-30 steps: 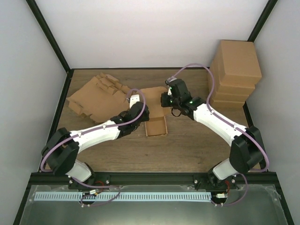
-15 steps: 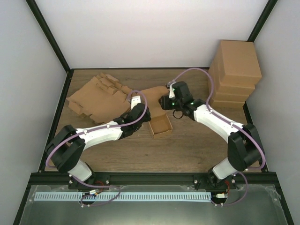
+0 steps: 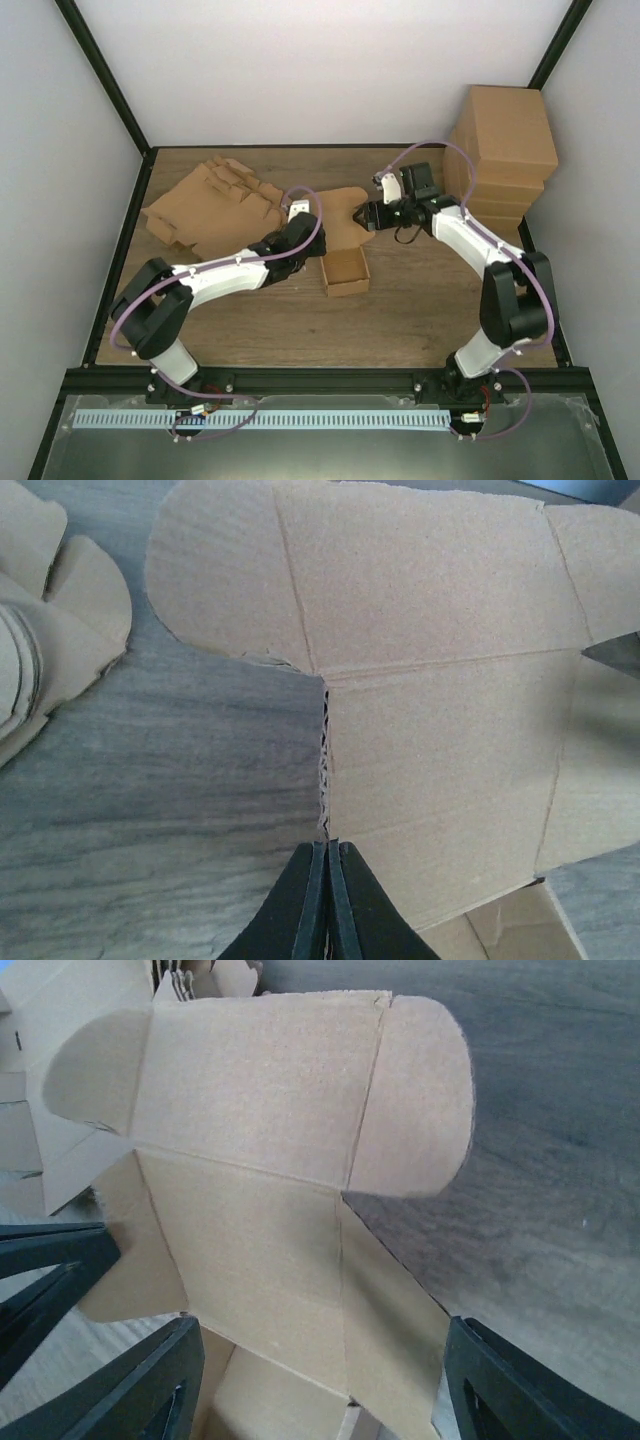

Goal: Fold the paper box

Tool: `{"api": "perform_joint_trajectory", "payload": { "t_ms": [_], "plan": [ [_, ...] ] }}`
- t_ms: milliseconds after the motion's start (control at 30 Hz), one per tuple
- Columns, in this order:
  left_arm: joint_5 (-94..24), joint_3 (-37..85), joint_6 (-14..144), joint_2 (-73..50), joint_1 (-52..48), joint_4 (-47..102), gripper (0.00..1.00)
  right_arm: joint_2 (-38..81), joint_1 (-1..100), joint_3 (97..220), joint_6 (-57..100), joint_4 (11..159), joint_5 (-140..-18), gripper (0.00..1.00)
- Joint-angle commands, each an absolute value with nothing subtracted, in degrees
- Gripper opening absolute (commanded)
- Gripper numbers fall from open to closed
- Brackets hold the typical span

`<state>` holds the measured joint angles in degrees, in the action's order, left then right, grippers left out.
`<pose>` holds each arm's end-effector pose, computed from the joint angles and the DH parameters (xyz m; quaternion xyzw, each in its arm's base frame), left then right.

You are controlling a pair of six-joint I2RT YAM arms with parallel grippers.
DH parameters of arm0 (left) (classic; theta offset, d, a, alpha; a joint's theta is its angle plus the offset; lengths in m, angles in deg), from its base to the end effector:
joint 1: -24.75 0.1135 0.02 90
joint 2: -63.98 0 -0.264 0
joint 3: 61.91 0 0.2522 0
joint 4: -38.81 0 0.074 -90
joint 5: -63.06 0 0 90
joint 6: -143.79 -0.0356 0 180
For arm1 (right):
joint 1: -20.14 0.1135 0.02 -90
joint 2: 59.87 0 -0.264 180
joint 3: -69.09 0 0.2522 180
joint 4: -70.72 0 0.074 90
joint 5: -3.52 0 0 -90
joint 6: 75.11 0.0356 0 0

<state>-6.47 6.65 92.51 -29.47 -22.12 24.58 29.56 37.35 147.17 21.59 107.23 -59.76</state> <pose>0.2470 -0.2454 0.2031 -0.0130 0.8918 -0.1695 0.4192 0.3159 0.1146 0.2494 -0.1659 0.8965 0.2834 0.2975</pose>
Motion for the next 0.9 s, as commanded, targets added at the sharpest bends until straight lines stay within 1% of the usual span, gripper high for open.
{"api": "perform_joint_trajectory", "payload": {
  "t_ms": [0, 67, 100, 167, 233, 367, 400, 467, 533, 600, 800, 867],
  "plan": [
    [-9.7, 10.0, 89.9, -31.3, -20.7, 22.3, 0.04, 36.3, 35.4, 154.9, 15.6, 111.0, -57.1, 0.68],
    [-9.8, 9.9, 89.7, -31.1, -20.7, 22.7, 0.04, 38.4, 35.4, 157.3, 15.8, 112.0, -60.5, 0.66],
    [-9.9, 10.0, 89.7, -31.1, -20.7, 22.7, 0.04, 39.4, 35.4, 158.3, 15.5, 112.8, -61.6, 0.64],
    [-10.0, 10.2, 89.6, -31.3, -20.7, 22.5, 0.04, 41.1, 35.4, 160.5, 14.8, 114.7, -61.6, 0.56],
    [-10.2, 10.2, 89.3, -31.5, -20.7, 22.6, 0.04, 41.4, 35.4, 160.7, 14.8, 115.2, -61.3, 0.52],
    [-9.9, 10.4, 89.0, -32.0, -20.7, 22.6, 0.04, 38.5, 35.4, 157.4, 15.0, 111.8, -64.0, 0.54],
    [-10.0, 10.5, 88.9, -32.1, -20.7, 22.5, 0.04, 37.8, 35.4, 157.0, 14.5, 111.4, -63.2, 0.5],
    [-10.0, 10.8, 88.7, -32.2, -20.7, 22.4, 0.04, 37.6, 35.4, 157.3, 14.3, 112.1, -61.6, 0.35],
    [-9.9, 11.0, 88.6, -32.4, -20.7, 22.2, 0.04, 38.0, 35.4, 157.7, 14.2, 113.3, -59.2, 0.26],
    [-10.1, 11.1, 88.5, -32.4, -20.7, 22.2, 0.04, 38.2, 35.5, 157.6, 14.3, 114.3, -58.5, 0.26],
    [-10.4, 11.0, 88.2, -32.3, -20.7, 22.3, 0.04, 37.0, 36.4, 156.8, 13.4, 115.8, -59.1, 0.34],
    [-10.7, 11.1, 88.2, -32.5, -20.6, 22.3, 0.04, 37.1, 36.8, 157.0, 13.4, 116.5, -59.3, 0.33]
  ]
}}
